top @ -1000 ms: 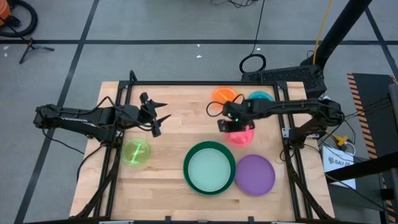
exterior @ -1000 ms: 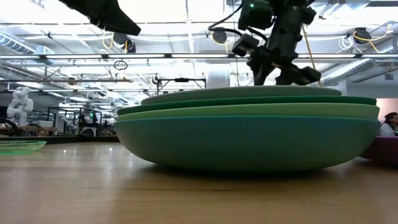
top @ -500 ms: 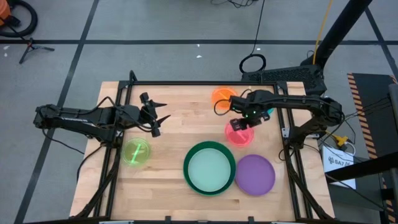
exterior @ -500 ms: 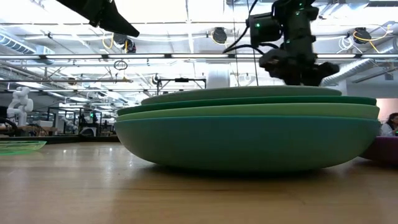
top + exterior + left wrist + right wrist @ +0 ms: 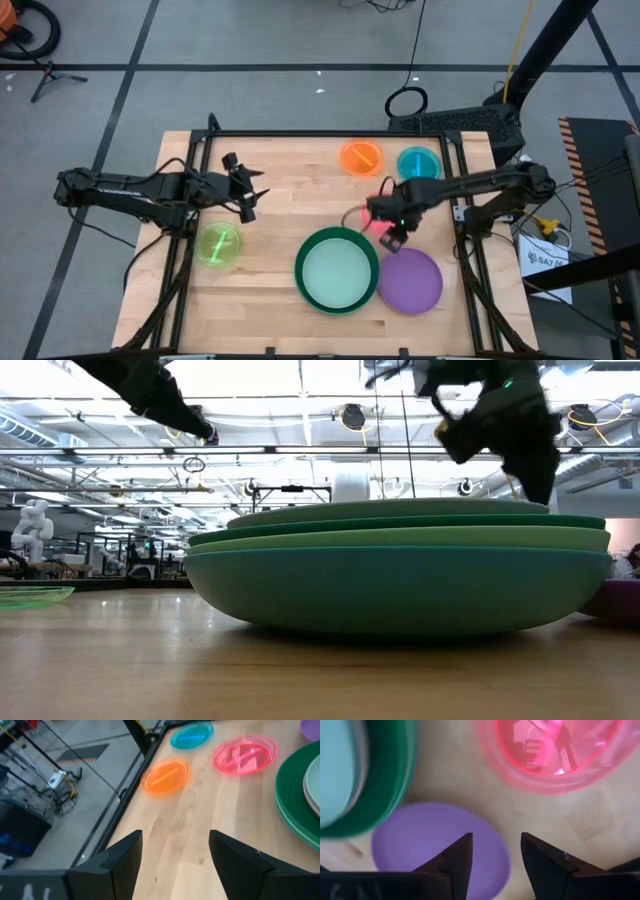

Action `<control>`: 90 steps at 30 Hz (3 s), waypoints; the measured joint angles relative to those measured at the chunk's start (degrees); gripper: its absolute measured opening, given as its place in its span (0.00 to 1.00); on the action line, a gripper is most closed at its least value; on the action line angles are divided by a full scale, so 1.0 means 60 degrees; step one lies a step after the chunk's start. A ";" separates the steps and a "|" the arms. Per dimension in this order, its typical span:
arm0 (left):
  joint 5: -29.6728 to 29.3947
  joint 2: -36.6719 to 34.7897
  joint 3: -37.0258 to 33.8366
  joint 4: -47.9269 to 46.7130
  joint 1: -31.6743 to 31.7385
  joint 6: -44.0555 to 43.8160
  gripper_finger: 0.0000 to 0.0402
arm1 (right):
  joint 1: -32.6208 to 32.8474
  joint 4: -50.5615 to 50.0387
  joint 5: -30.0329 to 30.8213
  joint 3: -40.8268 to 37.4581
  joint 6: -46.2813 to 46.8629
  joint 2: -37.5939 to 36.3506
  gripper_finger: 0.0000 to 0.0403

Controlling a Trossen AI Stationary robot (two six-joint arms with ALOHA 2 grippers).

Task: Stack plastic plates
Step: Stack the purple plate on top of the light blue plate

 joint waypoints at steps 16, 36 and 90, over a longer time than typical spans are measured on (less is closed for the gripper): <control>0.0004 0.0000 0.0000 -0.0731 -0.0015 -0.1841 0.58 | 0.4071 0.0850 0.1996 -0.0472 0.1048 -0.0002 0.39; 0.0004 -0.0003 0.0000 0.0264 -0.0022 -0.0832 0.58 | 0.3388 0.2932 0.2659 -0.3846 0.0410 -0.1911 0.39; -0.0172 0.0914 -0.0004 0.0901 0.0007 -0.0970 0.58 | 0.3228 0.1548 0.1620 -0.3526 0.2001 -0.4683 0.00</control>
